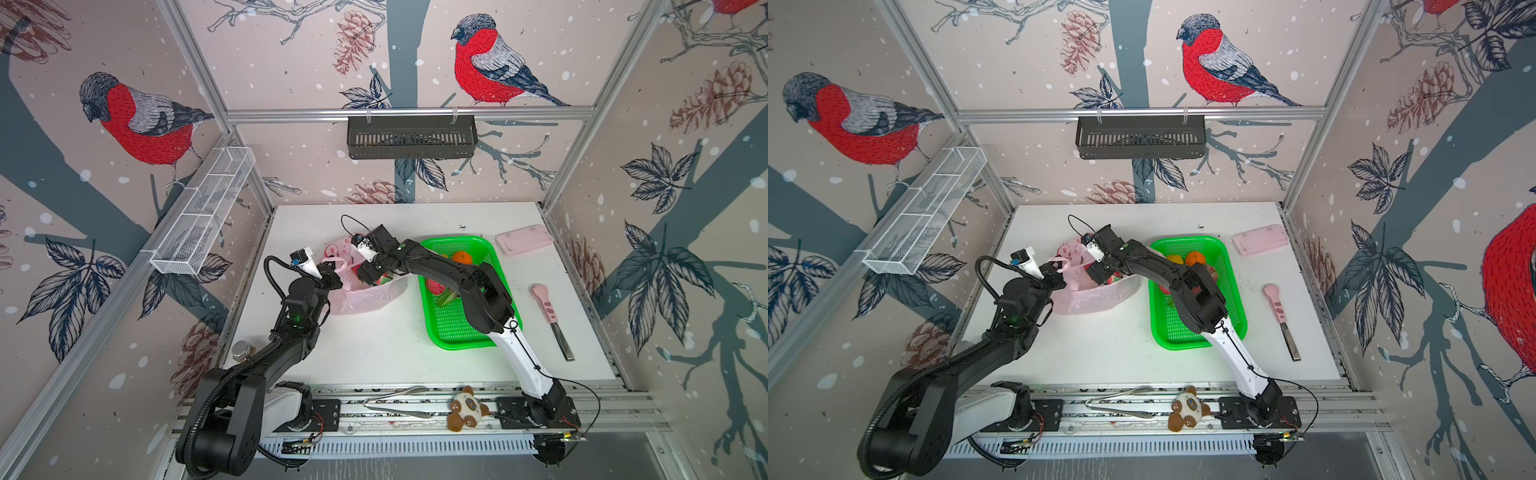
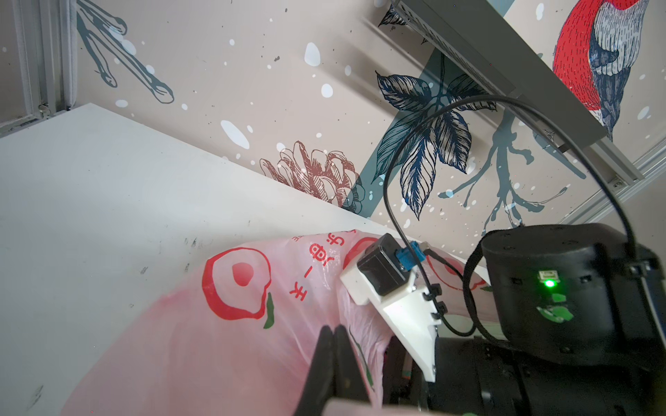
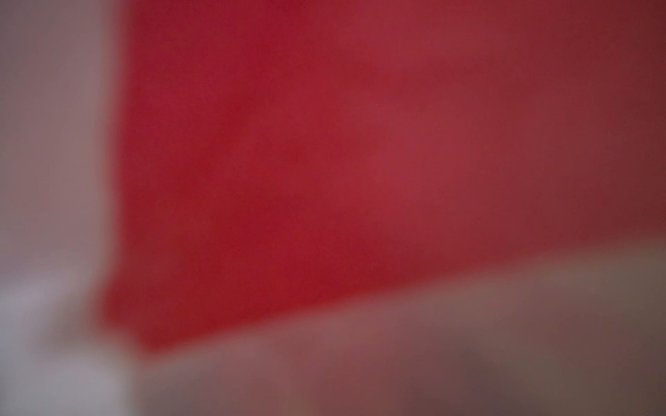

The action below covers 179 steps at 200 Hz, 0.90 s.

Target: Untie the knot of the plastic bag and take out the fruit

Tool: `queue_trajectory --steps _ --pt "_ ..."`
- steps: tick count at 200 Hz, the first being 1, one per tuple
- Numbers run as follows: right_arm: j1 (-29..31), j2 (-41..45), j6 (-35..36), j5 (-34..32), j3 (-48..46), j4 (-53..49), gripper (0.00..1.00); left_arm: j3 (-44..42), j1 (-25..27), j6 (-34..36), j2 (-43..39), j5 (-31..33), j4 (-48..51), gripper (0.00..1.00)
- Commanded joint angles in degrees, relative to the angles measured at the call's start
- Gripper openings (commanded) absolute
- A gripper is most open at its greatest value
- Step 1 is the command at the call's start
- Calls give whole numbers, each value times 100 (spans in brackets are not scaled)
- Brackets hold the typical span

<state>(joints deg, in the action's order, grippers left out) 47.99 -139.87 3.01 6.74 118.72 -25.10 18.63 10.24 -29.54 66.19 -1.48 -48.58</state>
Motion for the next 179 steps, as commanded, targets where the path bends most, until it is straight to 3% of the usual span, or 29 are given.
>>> queue_trajectory --steps 1,87,179 --pt "24 -87 -15 -90 6 -241 76 -8 -4 71 2 -46 -304 0" --pt "208 106 34 -314 -121 -406 37 -103 -4 54 -68 -17 -345 0" --pt "484 502 -475 -673 -288 -600 27 -355 -1 54 -215 13 -381 0"
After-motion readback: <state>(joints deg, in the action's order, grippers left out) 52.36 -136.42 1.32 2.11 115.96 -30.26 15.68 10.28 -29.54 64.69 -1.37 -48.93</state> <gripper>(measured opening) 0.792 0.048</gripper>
